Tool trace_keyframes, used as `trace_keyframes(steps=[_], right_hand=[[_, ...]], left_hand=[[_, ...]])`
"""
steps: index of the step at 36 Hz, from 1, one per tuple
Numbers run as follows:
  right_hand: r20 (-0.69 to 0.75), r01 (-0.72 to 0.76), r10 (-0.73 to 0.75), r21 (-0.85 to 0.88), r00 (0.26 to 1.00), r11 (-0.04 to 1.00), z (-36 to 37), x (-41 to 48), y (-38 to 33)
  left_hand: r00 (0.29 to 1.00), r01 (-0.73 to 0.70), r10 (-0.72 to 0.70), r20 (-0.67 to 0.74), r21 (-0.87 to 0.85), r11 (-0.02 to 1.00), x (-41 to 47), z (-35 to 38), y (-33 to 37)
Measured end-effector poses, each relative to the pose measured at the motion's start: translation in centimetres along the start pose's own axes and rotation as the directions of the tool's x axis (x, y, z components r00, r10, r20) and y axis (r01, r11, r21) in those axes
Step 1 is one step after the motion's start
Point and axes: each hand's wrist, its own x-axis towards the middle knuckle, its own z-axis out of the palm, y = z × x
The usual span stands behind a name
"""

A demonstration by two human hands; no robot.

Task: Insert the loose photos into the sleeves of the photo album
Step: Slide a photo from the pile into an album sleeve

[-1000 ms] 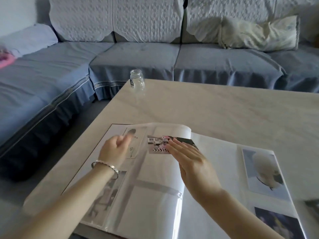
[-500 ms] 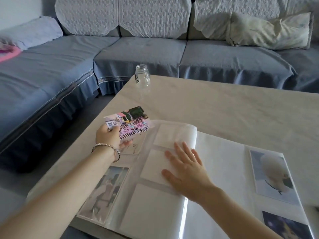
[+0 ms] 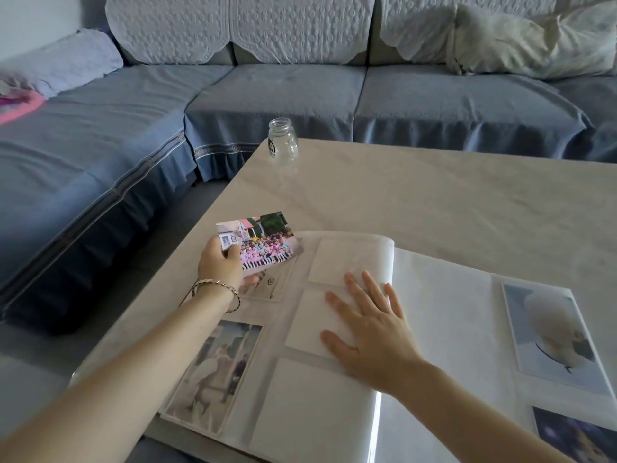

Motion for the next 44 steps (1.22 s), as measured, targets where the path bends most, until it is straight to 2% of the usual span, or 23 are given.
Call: trace_keyframes(steps=[3,8,13,17,20,24,27,30,35,37,41,44], right_hand=[[-0.007,-0.002,0.002,0.003,1.000,1.000,0.1,0.0,0.0],[-0.025,0.003,-0.002,0.020,1.000,1.000,0.2,0.0,0.0],[-0.021,-0.001,0.001,0.007,1.000,1.000,0.2,0.0,0.1],[-0.041,0.008,-0.007,0.023,0.999,1.000,0.2,0.1,0.1],[-0.050,0.019,-0.017,0.033,0.999,0.999,0.2,0.0,0.0],[-0.047,0.027,-0.026,0.027,0.999,0.999,0.0,0.0,-0.1],[-0.072,0.050,-0.047,0.043,0.996,0.998,0.1,0.0,-0.1],[-0.140,0.050,-0.043,0.046,0.989,0.998,0.4,0.1,0.1],[-0.208,0.041,-0.041,-0.002,0.977,0.999,1.1,0.1,0.4],[-0.253,0.056,-0.051,0.014,0.966,0.998,1.3,0.1,0.6],[-0.285,0.059,-0.024,0.114,0.958,0.992,1.4,0.0,0.7],[-0.275,0.002,0.072,0.259,0.959,0.966,1.3,-0.3,0.6]], left_hand=[[0.992,0.051,-0.043,0.121,-0.066,0.996,-0.2,-0.1,0.1],[0.947,0.026,-0.053,0.318,0.091,0.996,0.4,0.0,0.0],[0.875,0.112,-0.166,0.454,0.144,0.983,1.6,0.1,1.1],[0.843,-0.048,-0.110,0.527,0.277,0.960,3.3,0.6,1.6],[0.811,-0.128,-0.072,0.581,0.297,0.946,2.7,1.9,2.9],[0.793,-0.225,-0.035,0.608,0.345,0.911,1.1,4.1,5.2],[0.776,-0.232,-0.056,0.628,0.367,0.901,0.4,5.3,5.6],[0.758,-0.216,-0.047,0.651,0.317,0.923,0.1,5.8,5.6],[0.765,-0.108,-0.127,0.631,0.321,0.941,0.4,5.5,5.2],[0.807,-0.035,-0.145,0.572,0.292,0.956,0.4,5.3,5.1],[0.850,0.170,-0.232,0.473,0.170,0.971,0.3,5.0,5.1],[0.867,0.182,-0.231,0.442,0.150,0.972,0.2,4.7,5.5]])
